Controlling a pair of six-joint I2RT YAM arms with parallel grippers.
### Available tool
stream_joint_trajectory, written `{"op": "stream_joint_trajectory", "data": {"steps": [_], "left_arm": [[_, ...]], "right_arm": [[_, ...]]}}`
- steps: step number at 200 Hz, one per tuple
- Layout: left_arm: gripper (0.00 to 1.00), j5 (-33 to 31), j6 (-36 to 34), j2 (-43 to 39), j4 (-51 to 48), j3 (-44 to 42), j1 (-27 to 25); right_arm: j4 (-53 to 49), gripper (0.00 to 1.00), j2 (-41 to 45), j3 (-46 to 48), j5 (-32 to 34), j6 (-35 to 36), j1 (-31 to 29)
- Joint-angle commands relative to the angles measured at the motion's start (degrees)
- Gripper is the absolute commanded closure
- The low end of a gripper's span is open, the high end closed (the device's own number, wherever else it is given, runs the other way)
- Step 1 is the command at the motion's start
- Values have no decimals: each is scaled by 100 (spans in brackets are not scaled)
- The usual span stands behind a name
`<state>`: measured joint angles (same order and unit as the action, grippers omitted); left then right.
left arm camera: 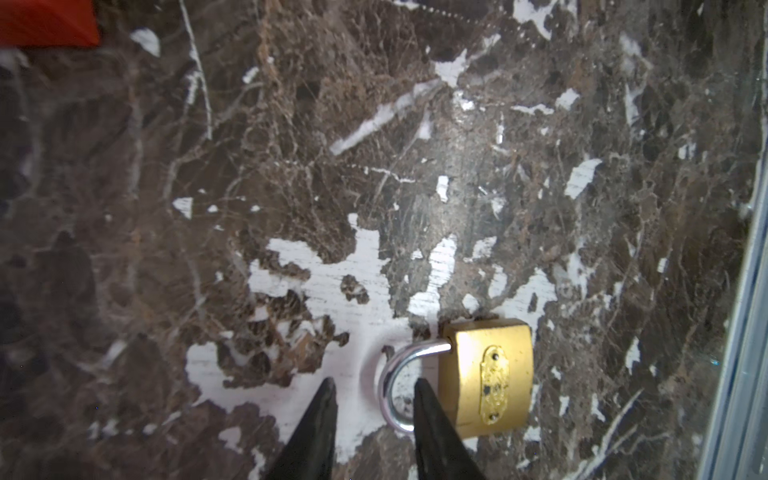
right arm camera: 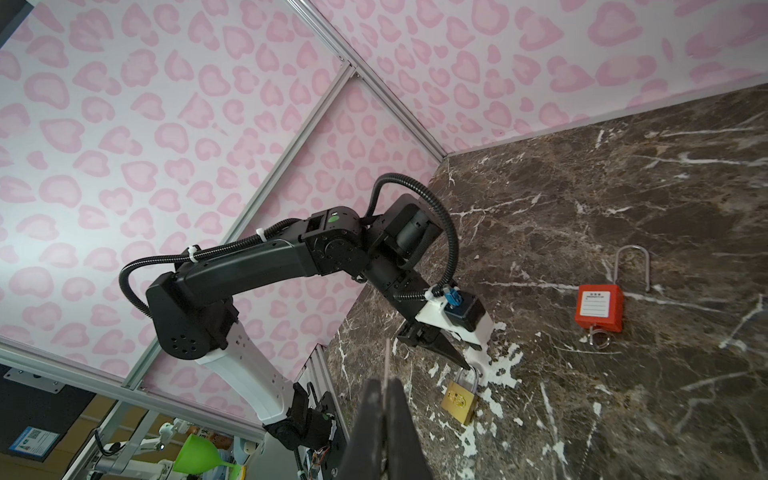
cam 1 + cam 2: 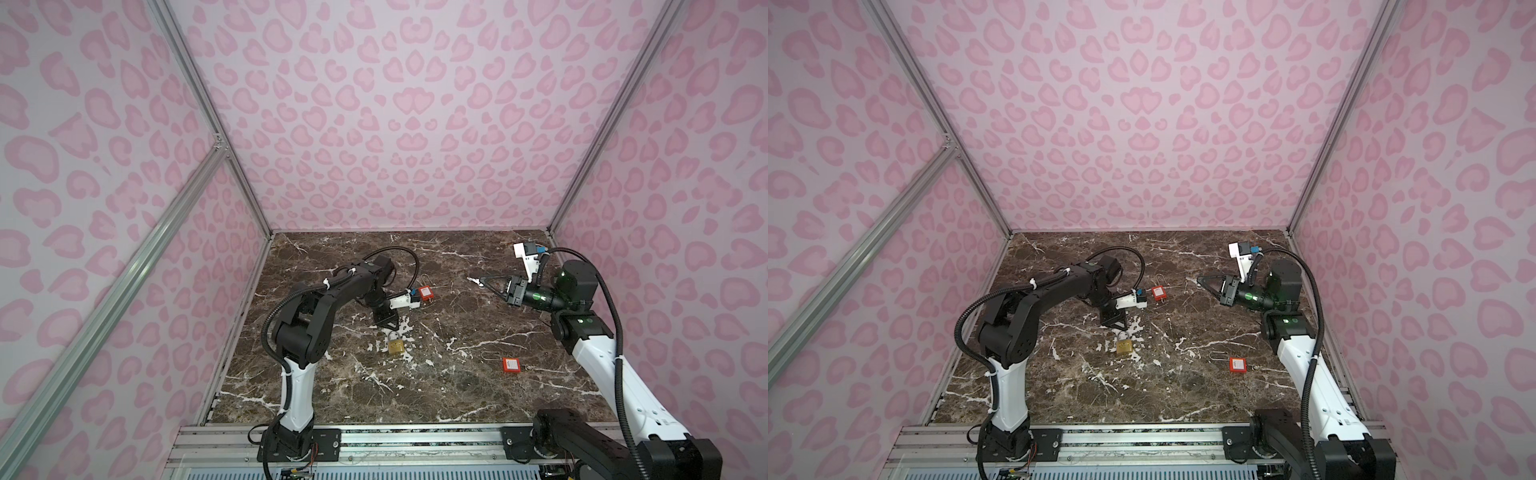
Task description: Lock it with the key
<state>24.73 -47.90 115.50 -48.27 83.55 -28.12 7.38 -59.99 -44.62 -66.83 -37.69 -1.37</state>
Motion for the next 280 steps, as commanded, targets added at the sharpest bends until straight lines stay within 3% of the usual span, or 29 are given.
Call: {"op": "stream_joint_trajectory", "data": {"steps": [1,47,52,154,280], "left_arm": [[65,-351,300,-389,538,-378,-2],[65,-1584,565,-867,818,-977,-10],[60,-1615,556,-931,871,-1046,-10],[58,-1700,624,-766,958,-1223,-150],[58,-1221,667,-539,856,-1137,-256]], "right_arm": [[161,100,15,108,-8,59,9],[266,100,-20,172,-32,14,14],[285,100,-22,171,-32,9,14],[476,100,-22,251,30,-128,15],[457,100,-81,210,-12,-134,22]]}}
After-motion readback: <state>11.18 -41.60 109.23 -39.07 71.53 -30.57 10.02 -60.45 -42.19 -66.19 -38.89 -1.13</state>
